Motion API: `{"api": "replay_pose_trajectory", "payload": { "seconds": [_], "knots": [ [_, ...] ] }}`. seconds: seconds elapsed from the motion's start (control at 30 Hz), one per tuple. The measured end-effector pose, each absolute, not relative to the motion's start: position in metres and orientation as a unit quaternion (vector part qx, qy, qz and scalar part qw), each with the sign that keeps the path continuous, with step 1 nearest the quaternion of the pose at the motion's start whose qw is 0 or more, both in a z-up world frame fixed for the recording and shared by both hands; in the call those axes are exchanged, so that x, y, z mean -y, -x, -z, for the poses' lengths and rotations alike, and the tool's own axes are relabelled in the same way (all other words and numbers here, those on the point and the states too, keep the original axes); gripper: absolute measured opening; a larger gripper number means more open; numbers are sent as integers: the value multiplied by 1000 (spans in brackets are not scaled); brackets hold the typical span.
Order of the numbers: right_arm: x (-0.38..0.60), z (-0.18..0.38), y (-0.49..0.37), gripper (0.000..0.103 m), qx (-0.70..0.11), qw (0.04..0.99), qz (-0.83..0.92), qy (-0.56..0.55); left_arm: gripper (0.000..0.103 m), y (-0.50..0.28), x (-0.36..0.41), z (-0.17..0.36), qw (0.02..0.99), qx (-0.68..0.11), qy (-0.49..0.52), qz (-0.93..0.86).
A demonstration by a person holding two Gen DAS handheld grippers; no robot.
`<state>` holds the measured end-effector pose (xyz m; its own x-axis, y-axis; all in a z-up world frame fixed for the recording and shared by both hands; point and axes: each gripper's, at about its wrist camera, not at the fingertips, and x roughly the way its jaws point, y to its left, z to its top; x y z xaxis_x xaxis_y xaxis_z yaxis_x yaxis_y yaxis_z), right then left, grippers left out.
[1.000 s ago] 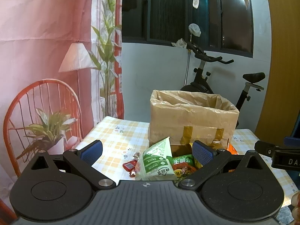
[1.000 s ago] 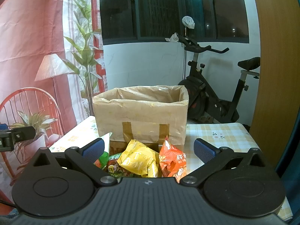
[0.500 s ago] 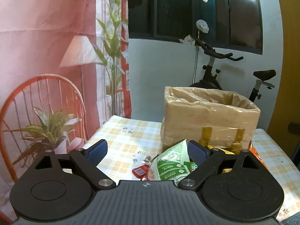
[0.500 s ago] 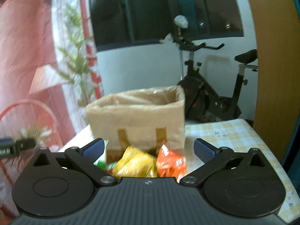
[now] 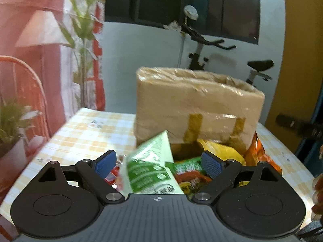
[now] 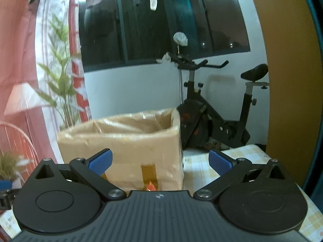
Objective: Organize snacks
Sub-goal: 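Grasp the white-green snack bag with the left gripper while the right grasps the orange chip bag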
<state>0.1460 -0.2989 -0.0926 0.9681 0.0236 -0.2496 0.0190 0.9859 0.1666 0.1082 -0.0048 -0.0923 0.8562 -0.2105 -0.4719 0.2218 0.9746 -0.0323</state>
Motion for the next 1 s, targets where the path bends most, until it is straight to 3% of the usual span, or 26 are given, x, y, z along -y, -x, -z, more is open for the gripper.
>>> {"api": "replay_pose_trajectory", "payload": {
  "seconds": [0.3,1.0],
  "knots": [
    [287,150,-148,98,-179,983,-8,-29,93,-110,10,114,959,-256,-12,121],
    [286,173,-153,88,-198,979,-34,-23,93,-128,40,158,952,-269,-122,80]
  ]
}}
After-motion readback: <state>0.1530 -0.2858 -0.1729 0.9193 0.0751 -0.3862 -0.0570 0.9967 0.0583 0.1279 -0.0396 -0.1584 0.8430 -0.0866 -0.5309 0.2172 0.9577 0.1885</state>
